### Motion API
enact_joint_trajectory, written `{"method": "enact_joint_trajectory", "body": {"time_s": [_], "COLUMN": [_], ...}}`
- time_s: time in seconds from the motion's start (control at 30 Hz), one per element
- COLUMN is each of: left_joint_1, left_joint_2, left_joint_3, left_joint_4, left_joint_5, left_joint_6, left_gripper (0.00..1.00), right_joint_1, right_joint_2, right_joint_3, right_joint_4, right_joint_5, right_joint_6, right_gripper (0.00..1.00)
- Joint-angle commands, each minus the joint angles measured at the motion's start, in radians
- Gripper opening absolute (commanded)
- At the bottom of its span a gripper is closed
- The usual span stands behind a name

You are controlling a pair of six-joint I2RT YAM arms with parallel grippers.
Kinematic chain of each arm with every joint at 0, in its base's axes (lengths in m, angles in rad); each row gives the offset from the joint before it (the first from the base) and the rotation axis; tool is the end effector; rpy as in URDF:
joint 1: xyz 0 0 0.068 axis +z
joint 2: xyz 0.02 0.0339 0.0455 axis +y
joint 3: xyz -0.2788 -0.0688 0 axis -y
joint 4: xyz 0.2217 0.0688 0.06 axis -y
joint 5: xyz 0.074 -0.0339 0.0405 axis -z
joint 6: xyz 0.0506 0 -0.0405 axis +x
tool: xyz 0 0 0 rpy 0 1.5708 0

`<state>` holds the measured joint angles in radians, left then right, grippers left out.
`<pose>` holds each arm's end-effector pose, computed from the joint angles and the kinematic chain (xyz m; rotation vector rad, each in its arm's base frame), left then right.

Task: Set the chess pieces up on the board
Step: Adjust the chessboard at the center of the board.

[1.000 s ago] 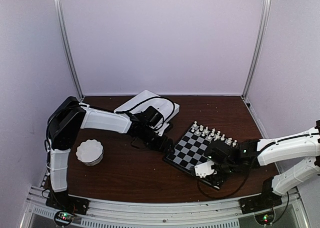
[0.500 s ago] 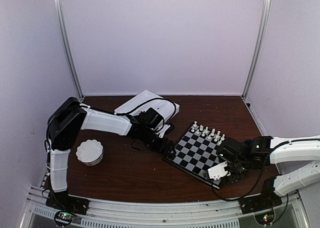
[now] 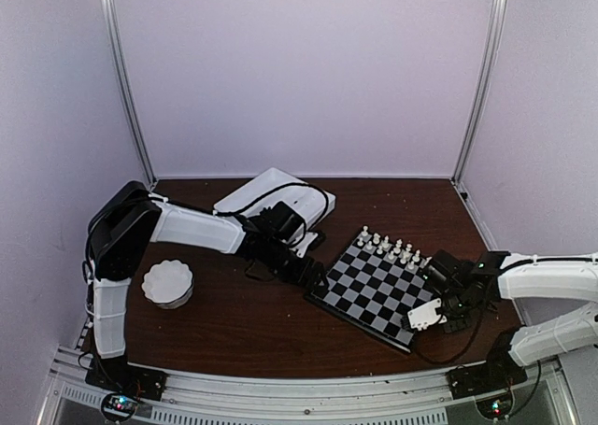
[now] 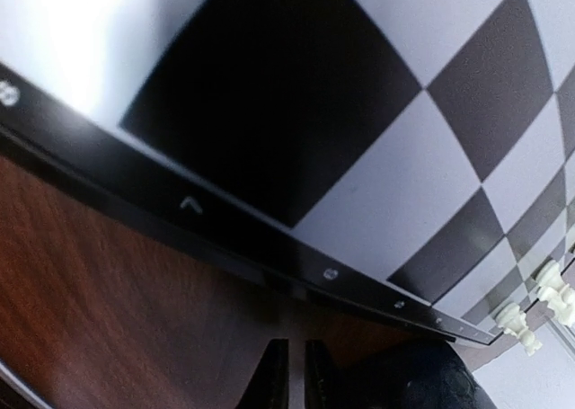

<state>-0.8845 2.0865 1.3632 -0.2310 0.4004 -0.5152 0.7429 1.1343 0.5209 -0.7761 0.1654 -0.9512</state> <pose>0.2592 -0.3476 0.1559 0.6800 2.6724 -0.9915 0.1090 0.0888 0.1657 -2.2081 1.9811 -0.2726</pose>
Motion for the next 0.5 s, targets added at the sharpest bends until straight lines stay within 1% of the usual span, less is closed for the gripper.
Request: {"method": "enact_joint_trajectory", "body": {"time_s": [0.0, 0.03, 0.17, 0.3, 0.47], "left_joint_1": [-0.005, -0.005, -0.006, -0.012, -0.018], "left_joint_2": [-0.001, -0.002, -0.007, -0.037, -0.065], "left_joint_3": [-0.019, -0.022, -0.04, -0.075, -0.116], "left_joint_4": [0.008, 0.007, 0.015, 0.033, 0.049], "left_joint_5": [0.017, 0.019, 0.028, 0.034, 0.037], "left_joint_6": [-0.005, -0.006, -0.017, -0.031, -0.045], "left_gripper": [0.72, 0.72, 0.7, 0.7, 0.7], "right_joint_1": [-0.02, -0.024, -0.048, -0.08, -0.135], "right_joint_2": [0.091, 0.121, 0.239, 0.306, 0.399], "right_joint_3": [-0.021, -0.02, -0.014, 0.006, 0.068], "right_joint_4": [0.132, 0.165, 0.272, 0.371, 0.448], "right_joint_5": [0.062, 0.079, 0.12, 0.14, 0.156], "right_joint_6": [-0.031, -0.028, -0.027, -0.043, -0.078], "right_gripper": [0.07, 0.05, 0.05, 0.04, 0.05]}}
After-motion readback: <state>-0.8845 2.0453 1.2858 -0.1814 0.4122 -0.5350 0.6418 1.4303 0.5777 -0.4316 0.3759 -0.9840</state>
